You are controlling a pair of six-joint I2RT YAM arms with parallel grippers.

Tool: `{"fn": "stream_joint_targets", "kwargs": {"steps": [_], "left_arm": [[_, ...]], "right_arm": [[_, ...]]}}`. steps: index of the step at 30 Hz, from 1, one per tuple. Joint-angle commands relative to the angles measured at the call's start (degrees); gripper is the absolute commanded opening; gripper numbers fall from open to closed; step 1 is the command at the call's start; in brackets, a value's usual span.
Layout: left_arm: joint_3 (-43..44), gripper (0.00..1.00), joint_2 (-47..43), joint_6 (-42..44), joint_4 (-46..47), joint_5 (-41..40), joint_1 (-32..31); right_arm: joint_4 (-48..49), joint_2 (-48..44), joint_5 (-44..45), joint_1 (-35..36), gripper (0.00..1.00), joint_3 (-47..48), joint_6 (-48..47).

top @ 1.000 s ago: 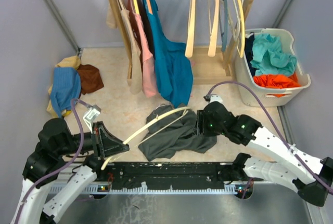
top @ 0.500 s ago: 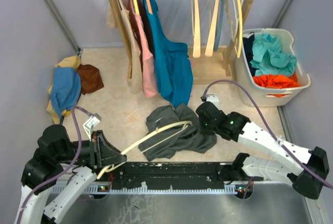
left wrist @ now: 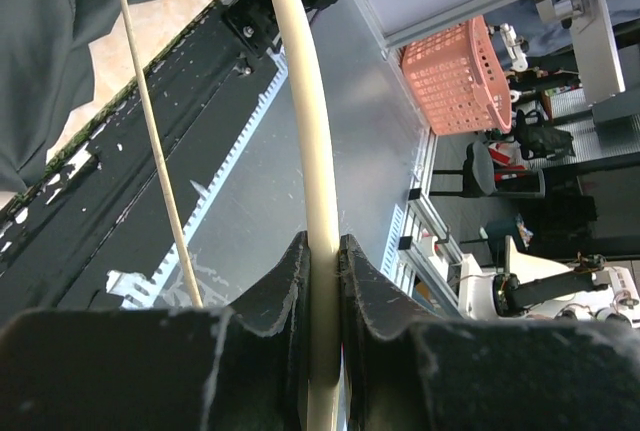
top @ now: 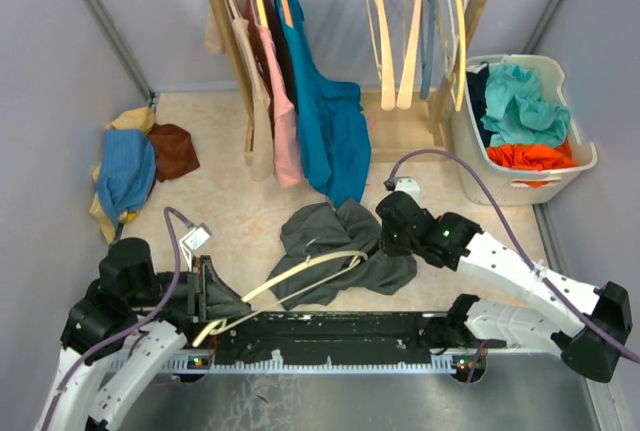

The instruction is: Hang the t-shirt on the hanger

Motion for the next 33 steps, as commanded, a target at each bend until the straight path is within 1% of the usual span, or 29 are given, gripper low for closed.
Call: {"fn": "stream_joint_targets", "kwargs": {"steps": [1, 5, 10, 12, 14, 20, 28, 33], "left_arm": [[-0.7, 0.02, -0.3, 1.5, 3.7, -0.8, 0.0], [-0.5, 0.02, 0.8, 3.2, 4.1, -1.1, 0.1], [-1.8, 0.02, 0.6, 3.7, 7.3, -0.3, 0.1], [-2.9, 0.02, 0.2, 3.9, 7.9, 0.2, 0.1], [-4.4, 0.02, -0.5, 3.8, 10.6, 0.4, 0.1], [-10.2, 0.02, -5.0, 0.3, 16.1, 2.6, 0.1], [-16.1, 0.02, -13.1, -6.5, 24.1, 1.8, 0.1], [-17.0, 0.02, -13.2, -5.6, 23.5, 2.2, 0.1]], "right_arm": [[1.5, -1.1, 0.0, 0.5, 0.00, 3.6, -1.4], [2.0, -1.3, -1.9, 0.4, 0.00, 4.1, -2.5], [3.3, -2.1, -5.4, 0.4, 0.00, 5.9, -4.9], [3.0, -2.4, -5.5, 0.4, 0.00, 7.2, -5.9], [2.6, -2.6, -5.6, 0.5, 0.00, 8.6, -7.0], [1.1, -1.8, -5.9, 0.4, 0.00, 12.1, -10.8], [-0.2, -2.5, -5.7, 0.4, 0.00, 15.4, -15.2], [2.1, -4.3, -7.9, 0.6, 0.00, 15.7, -16.7]]}}
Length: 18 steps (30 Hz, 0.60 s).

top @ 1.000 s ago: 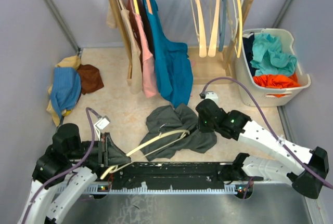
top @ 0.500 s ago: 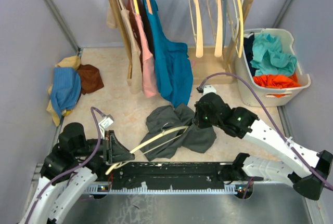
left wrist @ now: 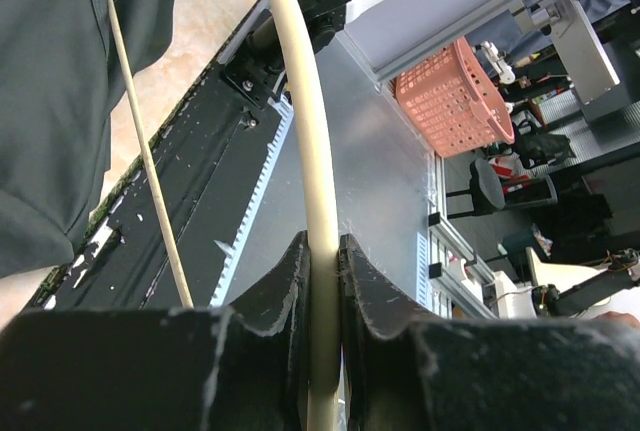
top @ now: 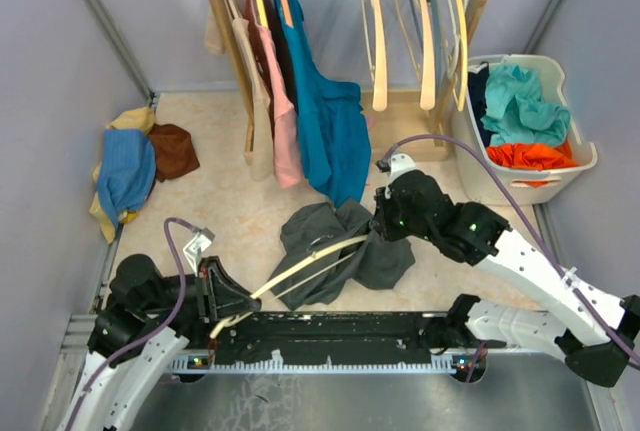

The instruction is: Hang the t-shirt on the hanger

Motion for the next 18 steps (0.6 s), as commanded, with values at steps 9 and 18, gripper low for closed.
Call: {"fn": "stream_joint_targets", "kwargs": {"steps": [9, 18], "left_arm": [[-2.8, 0.01, -0.9, -2.0, 10.0, -2.1, 0.1], [-7.7, 0.01, -0.5, -7.9, 23.6, -5.0, 0.1]], "right_arm": [[8.2, -5.2, -5.8, 1.3, 0.00, 2.5, -2.8], [11.7, -7.0, -5.6, 1.6, 0.00, 1.5, -1.5]]}}
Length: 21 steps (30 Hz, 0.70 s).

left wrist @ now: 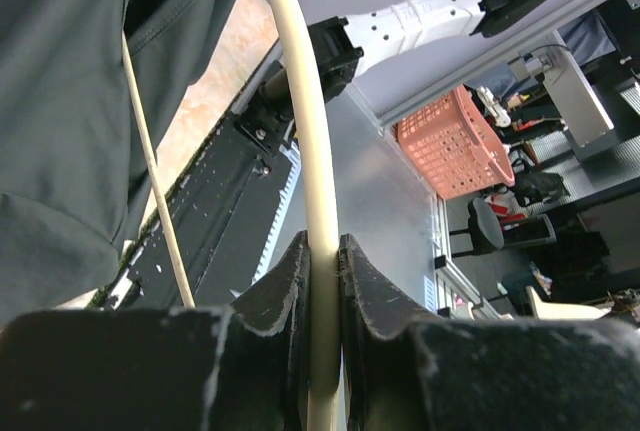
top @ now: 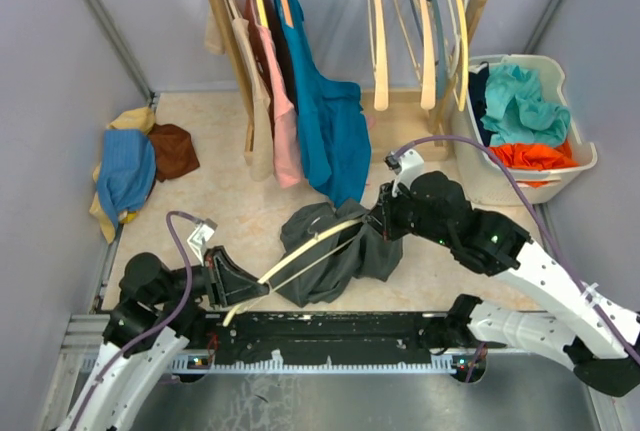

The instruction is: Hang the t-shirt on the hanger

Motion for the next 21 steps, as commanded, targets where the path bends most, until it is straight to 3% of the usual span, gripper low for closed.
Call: {"fn": "stream_joint_targets", "kwargs": {"steps": [1, 9, 15, 21], "left_arm": [[-1.4, 0.01, -0.3, -3.3, 12.1, -2.0, 0.1], [-3.6, 0.01, 3.3, -5.4, 20.3, 1.8, 0.1], [-2.1, 0.02, 5.7, -2.9, 17.8, 4.2, 0.0], [-1.8, 0.02, 6.4, -2.8, 17.1, 3.4, 0.1]], "right_arm": [[5.8, -1.0, -0.2, 0.7, 0.00, 1.3, 0.2], [6.7, 2.4, 3.6, 2.1, 0.00, 3.7, -0.5], [4.0, 4.9, 9.7, 2.6, 0.00, 8.7, -2.6], [4.3, 6.1, 10.0, 4.7, 0.00, 10.5, -5.2]]}}
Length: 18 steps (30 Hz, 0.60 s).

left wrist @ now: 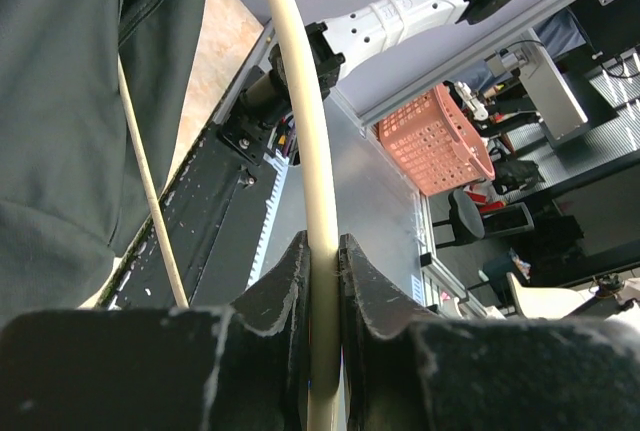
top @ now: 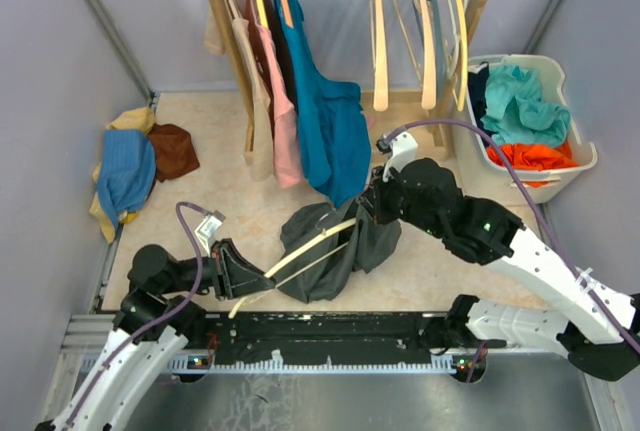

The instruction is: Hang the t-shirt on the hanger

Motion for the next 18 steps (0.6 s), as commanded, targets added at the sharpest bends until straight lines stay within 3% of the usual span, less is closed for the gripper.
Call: {"fn": "stream_joint_targets", "kwargs": {"steps": [1, 12, 18], "left_arm": [[1.4, 0.02, 0.3, 0.5, 4.4, 0.5, 0.1], [-0.1, 0.02, 6.3, -4.0, 16.6, 1.7, 0.0], [-0.1, 0.02, 8.7, -3.9, 18.8, 2.3, 0.1]], "right_arm": [[2.9, 0.4, 2.5, 3.2, 0.00, 3.2, -2.8], [5.4, 1.8, 5.1, 8.7, 0.00, 2.4, -3.9], [6.4, 2.4, 7.6, 12.3, 0.00, 2.8, -4.8]]}}
